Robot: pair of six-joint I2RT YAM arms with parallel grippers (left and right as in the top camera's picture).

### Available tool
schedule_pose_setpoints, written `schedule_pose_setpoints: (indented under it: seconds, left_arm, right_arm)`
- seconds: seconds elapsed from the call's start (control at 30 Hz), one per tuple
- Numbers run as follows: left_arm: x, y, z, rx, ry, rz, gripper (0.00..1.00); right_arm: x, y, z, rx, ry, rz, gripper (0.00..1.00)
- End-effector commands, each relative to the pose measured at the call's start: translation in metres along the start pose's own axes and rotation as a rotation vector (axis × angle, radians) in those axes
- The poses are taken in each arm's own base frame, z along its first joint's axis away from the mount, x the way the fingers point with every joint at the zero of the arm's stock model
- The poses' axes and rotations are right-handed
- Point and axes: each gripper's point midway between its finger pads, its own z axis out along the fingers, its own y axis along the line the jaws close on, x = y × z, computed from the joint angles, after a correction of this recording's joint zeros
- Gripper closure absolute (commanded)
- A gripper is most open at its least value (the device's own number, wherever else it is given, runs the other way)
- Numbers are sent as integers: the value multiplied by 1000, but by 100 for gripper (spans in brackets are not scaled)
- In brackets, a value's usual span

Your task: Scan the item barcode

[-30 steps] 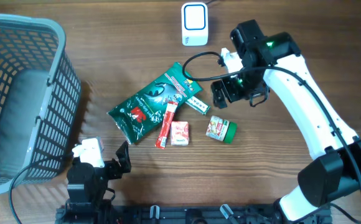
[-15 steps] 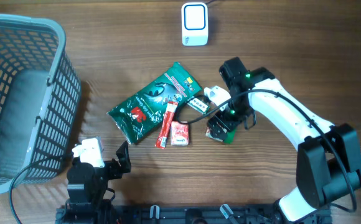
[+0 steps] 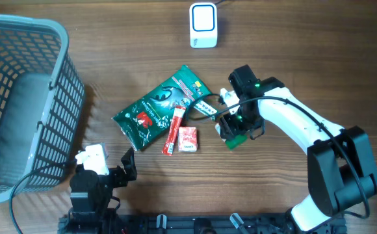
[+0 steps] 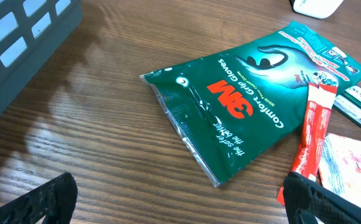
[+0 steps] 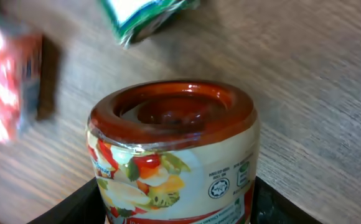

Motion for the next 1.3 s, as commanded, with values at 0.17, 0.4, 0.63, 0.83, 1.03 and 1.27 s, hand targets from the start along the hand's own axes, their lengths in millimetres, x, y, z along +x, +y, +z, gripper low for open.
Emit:
schedule_pose_setpoints:
  seconds: [0.17,0.4,0.63,0.83,1.03,1.27]
  left_arm:
    - [-1,-1,0,9,-6,10,0]
    - [-1,-1,0,9,-6,10,0]
    - [-1,-1,0,9,-6,10,0]
    - [-1,-1,0,9,-6,10,0]
    - [-1,-1,0,9,-6,10,0]
    - [-1,-1,0,9,-6,10,0]
  right_arm:
    - [-30,-2,5,-32,-108,590,0]
    - [6,6,17,23,16,580,0]
    - [29,1,42,175,6,488,8]
    - [27,6,36,158,21,488,39]
    - [22,69,-21,-127,199,568,49]
    - [82,111,-56,-348,517,508,51]
